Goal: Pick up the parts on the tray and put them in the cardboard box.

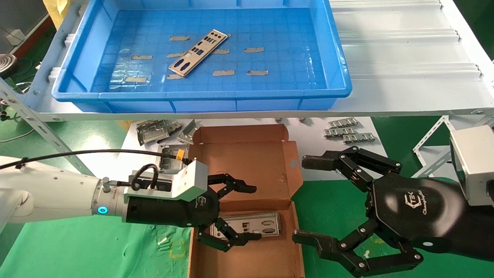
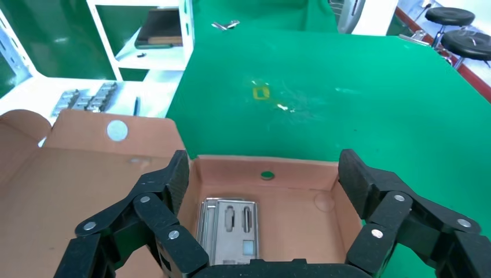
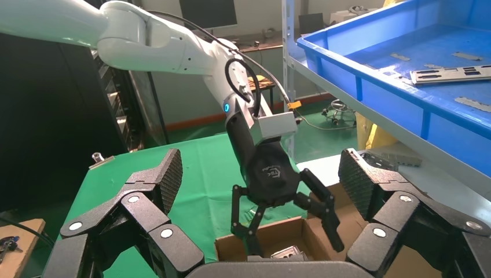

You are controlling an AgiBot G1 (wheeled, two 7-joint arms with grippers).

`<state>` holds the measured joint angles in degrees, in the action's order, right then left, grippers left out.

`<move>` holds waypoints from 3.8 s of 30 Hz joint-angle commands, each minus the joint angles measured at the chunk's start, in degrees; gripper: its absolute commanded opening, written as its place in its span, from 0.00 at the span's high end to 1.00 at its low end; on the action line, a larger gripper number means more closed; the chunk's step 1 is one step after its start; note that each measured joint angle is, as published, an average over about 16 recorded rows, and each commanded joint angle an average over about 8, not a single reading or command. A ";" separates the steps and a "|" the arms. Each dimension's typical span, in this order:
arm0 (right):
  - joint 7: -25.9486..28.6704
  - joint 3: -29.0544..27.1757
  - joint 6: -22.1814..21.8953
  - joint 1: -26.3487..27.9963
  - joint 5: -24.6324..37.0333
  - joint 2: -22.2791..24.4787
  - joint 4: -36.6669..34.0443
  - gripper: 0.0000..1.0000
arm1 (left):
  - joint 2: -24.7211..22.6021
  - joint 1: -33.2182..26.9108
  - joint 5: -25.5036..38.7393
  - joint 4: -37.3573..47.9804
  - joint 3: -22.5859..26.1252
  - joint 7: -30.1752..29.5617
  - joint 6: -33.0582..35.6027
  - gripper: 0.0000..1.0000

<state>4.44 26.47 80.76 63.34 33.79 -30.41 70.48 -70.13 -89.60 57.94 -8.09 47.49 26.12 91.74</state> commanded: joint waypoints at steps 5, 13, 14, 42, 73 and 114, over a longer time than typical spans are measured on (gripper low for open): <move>0.00 0.00 -0.01 0.00 0.00 0.00 0.00 0.00 | 0.57 0.32 -0.63 -0.79 -0.25 -0.21 0.23 0.00; 0.00 0.00 0.00 -0.01 0.00 0.00 -0.01 0.00 | 2.02 1.57 -1.27 -3.64 -1.69 -1.92 -0.18 0.00; 0.00 0.00 0.00 -0.01 0.00 0.00 -0.01 0.00 | 2.49 1.95 -1.49 -4.53 -2.12 -2.42 -0.26 0.00; 0.00 0.00 0.00 -0.01 0.00 0.00 -0.01 0.00 | 19.19 15.30 -8.95 -35.72 -17.14 -20.05 -3.22 0.00; 0.00 0.00 0.00 -0.02 0.00 0.01 -0.02 0.00 | 35.71 28.52 -16.40 -66.65 -32.04 -37.25 -6.10 0.00; -0.01 0.00 -0.01 -0.02 -0.01 0.01 -0.02 0.00 | 35.14 28.07 -16.09 -65.49 -31.50 -36.86 -6.06 0.00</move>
<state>4.43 26.47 80.75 63.31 33.78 -30.40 70.46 -34.99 -61.53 41.84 -73.59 15.99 -10.74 85.68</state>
